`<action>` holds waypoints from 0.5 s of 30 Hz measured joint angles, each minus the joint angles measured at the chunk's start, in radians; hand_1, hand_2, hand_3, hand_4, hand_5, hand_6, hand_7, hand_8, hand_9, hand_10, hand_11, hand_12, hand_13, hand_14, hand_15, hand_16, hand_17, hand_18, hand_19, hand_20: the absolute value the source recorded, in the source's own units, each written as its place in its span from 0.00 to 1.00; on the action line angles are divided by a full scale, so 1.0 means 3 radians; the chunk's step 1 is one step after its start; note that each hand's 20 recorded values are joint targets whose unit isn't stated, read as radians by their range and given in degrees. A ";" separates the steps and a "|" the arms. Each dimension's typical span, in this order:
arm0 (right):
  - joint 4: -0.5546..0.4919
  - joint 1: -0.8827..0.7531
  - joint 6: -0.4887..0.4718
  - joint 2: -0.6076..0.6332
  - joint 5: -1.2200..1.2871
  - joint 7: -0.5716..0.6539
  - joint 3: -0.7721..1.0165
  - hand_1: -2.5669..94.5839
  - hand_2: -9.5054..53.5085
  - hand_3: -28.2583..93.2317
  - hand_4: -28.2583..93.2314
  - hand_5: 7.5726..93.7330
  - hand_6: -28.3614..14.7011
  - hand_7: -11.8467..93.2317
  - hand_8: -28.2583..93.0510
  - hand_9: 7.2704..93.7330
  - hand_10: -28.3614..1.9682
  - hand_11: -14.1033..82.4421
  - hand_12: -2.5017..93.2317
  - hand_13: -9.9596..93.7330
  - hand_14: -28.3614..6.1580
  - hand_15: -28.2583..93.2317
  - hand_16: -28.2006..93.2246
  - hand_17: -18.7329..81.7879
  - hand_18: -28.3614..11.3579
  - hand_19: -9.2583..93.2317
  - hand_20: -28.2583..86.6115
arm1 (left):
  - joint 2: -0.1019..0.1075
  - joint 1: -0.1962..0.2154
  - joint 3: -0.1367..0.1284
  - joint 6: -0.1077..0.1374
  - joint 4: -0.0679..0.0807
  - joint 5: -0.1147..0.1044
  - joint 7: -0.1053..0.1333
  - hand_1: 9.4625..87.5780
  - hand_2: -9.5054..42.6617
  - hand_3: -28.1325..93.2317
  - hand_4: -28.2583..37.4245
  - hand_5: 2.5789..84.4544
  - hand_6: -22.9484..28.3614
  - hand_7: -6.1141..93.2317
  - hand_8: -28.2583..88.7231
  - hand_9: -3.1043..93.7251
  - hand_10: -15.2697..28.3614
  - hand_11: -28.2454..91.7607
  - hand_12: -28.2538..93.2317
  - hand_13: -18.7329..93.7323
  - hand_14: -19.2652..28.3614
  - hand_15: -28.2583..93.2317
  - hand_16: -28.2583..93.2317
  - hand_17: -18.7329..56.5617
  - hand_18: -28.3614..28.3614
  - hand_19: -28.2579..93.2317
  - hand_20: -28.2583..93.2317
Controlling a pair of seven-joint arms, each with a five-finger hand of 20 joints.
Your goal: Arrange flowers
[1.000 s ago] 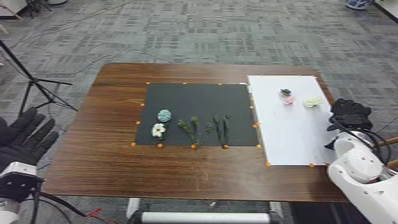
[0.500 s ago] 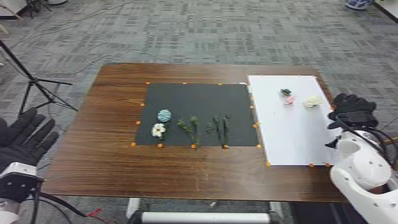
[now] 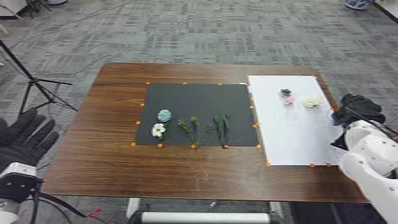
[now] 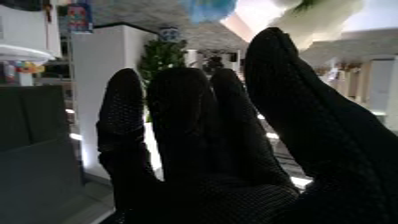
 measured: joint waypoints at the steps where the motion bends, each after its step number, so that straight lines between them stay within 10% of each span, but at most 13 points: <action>1: 0.0000 0.0003 -0.0059 0.0007 0.0095 -0.0025 0.0053 0.58 0.00 0.85 0.00 0.47 0.49 0.20 0.14 0.44 0.49 0.27 0.11 0.69 0.50 0.83 0.53 0.48 0.10 0.84 0.57 | 0.0000 0.0004 -0.0008 0.0000 -0.0001 0.0001 -0.0001 0.19 0.49 0.79 0.00 0.42 0.59 0.16 0.19 0.35 0.61 0.34 0.35 0.37 0.68 0.41 0.23 0.20 0.69 0.36 0.34; 15: 0.0361 0.0467 -0.0510 0.0249 0.0734 -0.0149 0.0045 0.54 0.00 0.87 0.00 0.45 0.48 0.20 0.14 0.43 0.50 0.27 0.12 0.69 0.49 0.84 0.50 0.47 0.11 0.84 0.57 | 0.0015 0.0069 -0.0043 -0.0006 -0.0029 0.0004 0.0051 0.19 0.50 0.79 0.00 0.42 0.59 0.17 0.19 0.35 0.61 0.34 0.35 0.37 0.68 0.41 0.23 0.20 0.70 0.36 0.34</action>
